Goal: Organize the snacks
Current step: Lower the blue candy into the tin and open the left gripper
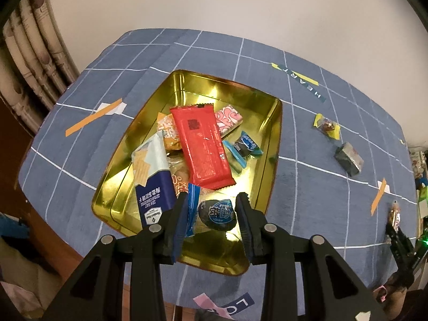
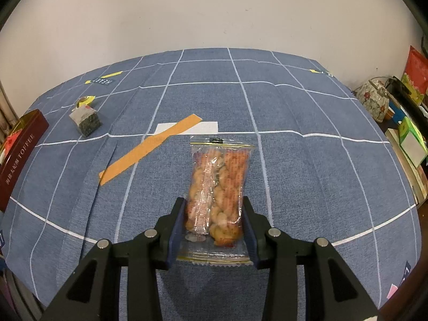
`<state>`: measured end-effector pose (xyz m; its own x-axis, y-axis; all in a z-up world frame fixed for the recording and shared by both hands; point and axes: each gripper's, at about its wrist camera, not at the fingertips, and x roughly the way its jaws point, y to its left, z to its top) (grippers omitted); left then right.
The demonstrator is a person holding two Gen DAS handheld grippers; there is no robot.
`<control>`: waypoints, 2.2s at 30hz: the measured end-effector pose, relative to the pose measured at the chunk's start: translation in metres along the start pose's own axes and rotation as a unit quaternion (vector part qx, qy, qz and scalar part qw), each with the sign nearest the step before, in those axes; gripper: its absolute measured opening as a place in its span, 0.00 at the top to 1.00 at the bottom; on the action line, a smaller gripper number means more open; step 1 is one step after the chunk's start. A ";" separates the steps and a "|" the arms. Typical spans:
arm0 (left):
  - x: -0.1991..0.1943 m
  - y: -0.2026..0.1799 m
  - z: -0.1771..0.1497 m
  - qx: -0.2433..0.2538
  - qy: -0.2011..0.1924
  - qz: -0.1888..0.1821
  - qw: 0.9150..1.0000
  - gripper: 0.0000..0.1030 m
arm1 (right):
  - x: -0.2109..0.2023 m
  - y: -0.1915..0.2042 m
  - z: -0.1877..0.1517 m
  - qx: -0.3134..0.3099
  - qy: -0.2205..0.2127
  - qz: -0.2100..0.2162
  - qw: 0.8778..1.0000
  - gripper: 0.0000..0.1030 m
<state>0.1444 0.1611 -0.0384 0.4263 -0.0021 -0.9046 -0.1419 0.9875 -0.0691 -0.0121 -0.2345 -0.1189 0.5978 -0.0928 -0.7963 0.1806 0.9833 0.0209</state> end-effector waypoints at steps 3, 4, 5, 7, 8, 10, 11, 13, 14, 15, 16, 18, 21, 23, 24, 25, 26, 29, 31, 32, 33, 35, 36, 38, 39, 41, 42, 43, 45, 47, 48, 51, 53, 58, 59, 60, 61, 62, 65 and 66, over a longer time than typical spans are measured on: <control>0.005 -0.003 0.000 0.005 0.002 0.006 1.000 0.69 | 0.000 0.000 0.000 -0.001 -0.001 0.000 1.000 0.60; 0.007 -0.004 0.000 0.006 0.003 0.007 1.000 0.69 | 0.000 0.000 0.000 -0.001 -0.001 0.000 1.000 0.60; 0.008 -0.004 0.000 0.007 0.005 0.007 1.000 0.69 | 0.000 0.000 0.000 -0.001 -0.001 0.000 1.000 0.60; 0.011 -0.005 0.000 0.009 0.006 0.008 1.000 0.69 | 0.000 0.000 0.000 -0.001 -0.001 0.000 1.000 0.60; 0.012 -0.006 0.000 0.010 0.007 0.010 1.000 0.69 | 0.000 0.000 0.000 -0.001 -0.001 0.000 1.000 0.60; 0.014 -0.006 0.000 0.010 0.009 0.010 1.000 0.69 | 0.000 0.000 0.000 -0.001 -0.001 0.000 1.000 0.60; 0.015 -0.006 0.001 0.010 0.009 0.010 1.000 0.69 | 0.000 0.000 0.000 -0.001 -0.001 0.000 1.000 0.60; 0.016 -0.006 0.001 0.010 0.010 0.010 1.000 0.69 | 0.000 0.000 0.000 -0.001 -0.001 0.000 1.000 0.60; 0.016 -0.006 0.001 0.010 0.011 0.010 1.000 0.69 | 0.000 0.000 0.000 -0.001 -0.001 0.000 1.000 0.60; 0.017 -0.007 0.001 0.010 0.012 0.011 1.000 0.69 | 0.000 0.000 0.000 -0.001 -0.001 0.000 1.000 0.60; 0.017 -0.007 0.001 0.010 0.012 0.011 1.000 0.69 | 0.000 0.000 0.000 -0.001 -0.001 0.000 1.000 0.60; 0.018 -0.008 0.001 0.012 0.012 0.013 1.000 0.69 | 0.000 0.000 0.000 -0.001 -0.001 0.000 1.000 0.60; 0.019 -0.009 0.001 0.013 0.014 0.012 1.000 0.69 | 0.000 0.000 0.000 -0.001 -0.001 -0.001 1.000 0.60; 0.020 -0.010 0.001 0.014 0.015 0.013 1.000 0.68 | 0.000 0.000 0.000 -0.001 -0.001 -0.001 1.000 0.60; 0.021 -0.010 0.001 0.015 0.015 0.013 1.000 0.68 | 0.000 0.000 0.000 -0.001 -0.001 -0.001 1.000 0.60; 0.021 -0.011 0.001 0.015 0.015 0.014 1.000 0.68 | 0.000 0.000 0.000 -0.001 -0.001 0.000 1.000 0.60; 0.021 -0.011 0.001 0.016 0.016 0.015 1.000 0.68 | 0.000 0.000 0.000 -0.001 -0.001 -0.001 1.000 0.60; 0.023 -0.013 0.001 0.019 0.017 0.016 1.000 0.68 | 0.000 0.000 0.000 -0.001 -0.001 -0.001 1.000 0.60; 0.024 -0.014 0.000 0.022 0.017 0.019 0.999 0.68 | 0.000 0.000 0.000 -0.001 -0.001 -0.001 1.000 0.60; 0.024 -0.014 0.000 0.022 0.017 0.020 0.999 0.68 | 0.000 0.000 0.000 -0.001 -0.001 -0.001 1.000 0.60; 0.024 -0.014 0.000 0.023 0.018 0.020 0.999 0.68 | 0.000 0.000 0.000 -0.001 -0.001 -0.001 1.000 0.60; 0.025 -0.014 0.000 0.022 0.018 0.020 0.999 0.68 | 0.000 0.000 0.000 -0.001 -0.001 -0.001 1.000 0.60; 0.025 -0.014 0.000 0.022 0.018 0.020 0.999 0.68 | 0.000 0.000 0.000 -0.001 -0.001 -0.001 1.000 0.60; 0.025 -0.014 0.000 0.022 0.017 0.021 0.999 0.69 | 0.000 0.000 0.000 -0.001 -0.001 -0.001 1.000 0.60; 0.024 -0.013 0.000 0.022 0.017 0.021 0.999 0.69 | 0.000 0.000 0.000 -0.001 -0.001 -0.001 1.000 0.60; 0.024 -0.014 0.000 0.023 0.016 0.022 0.999 0.69 | 0.000 0.000 0.000 -0.001 -0.001 -0.001 1.000 0.60; 0.024 -0.014 0.000 0.024 0.016 0.023 0.999 0.69 | 0.000 0.000 0.000 -0.001 -0.001 -0.001 1.000 0.60; 0.024 -0.014 0.000 0.025 0.015 0.024 0.999 0.69 | 0.000 0.000 0.000 -0.001 -0.001 -0.001 1.000 0.60; 0.022 -0.015 -0.001 0.028 0.011 0.030 0.999 0.69 | 0.000 0.000 0.000 -0.001 -0.001 -0.001 1.000 0.60; 0.017 -0.016 -0.002 0.031 0.003 0.039 0.999 0.67 | 0.000 0.000 -0.001 -0.001 -0.001 -0.001 1.000 0.60; 0.015 -0.017 -0.003 0.033 -0.002 0.043 0.999 0.67 | 0.000 0.000 -0.001 -0.001 -0.001 -0.001 1.000 0.60; 0.004 -0.018 -0.008 0.037 -0.018 0.061 0.997 0.66 | 0.000 0.000 0.000 0.000 0.000 -0.001 1.000 0.60; -0.003 -0.017 -0.012 0.037 -0.025 0.069 0.997 0.63 | 0.000 0.000 0.000 0.001 0.002 -0.002 1.000 0.60; -0.022 -0.015 -0.021 0.034 -0.041 0.093 0.994 0.56 | -0.001 -0.001 0.003 0.002 0.008 0.000 1.000 0.61; -0.025 -0.015 -0.023 0.033 -0.043 0.095 0.994 0.56 | -0.002 -0.001 0.003 0.003 0.010 0.002 1.000 0.61; -0.028 -0.015 -0.025 0.033 -0.045 0.098 0.994 0.56 | -0.002 0.000 0.003 0.003 0.011 0.002 1.000 0.61; -0.031 -0.014 -0.027 0.033 -0.049 0.103 0.993 0.56 | -0.002 0.001 0.004 0.001 0.012 0.003 1.000 0.61; -0.033 -0.014 -0.028 0.034 -0.052 0.108 0.992 0.55 | -0.002 0.002 0.004 0.000 0.013 0.004 1.000 0.61; -0.041 -0.014 -0.034 0.039 -0.066 0.123 0.989 0.47 | -0.003 0.006 0.003 0.000 0.017 0.009 1.000 0.62; -0.044 -0.014 -0.035 0.040 -0.072 0.129 0.988 0.47 | -0.004 0.007 0.003 0.001 0.019 0.012 1.000 0.62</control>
<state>0.0960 0.1417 -0.0125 0.5081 0.2687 -0.8183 -0.1939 0.9614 0.1953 -0.0109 -0.2277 -0.1140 0.5717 -0.0639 -0.8180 0.1684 0.9849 0.0407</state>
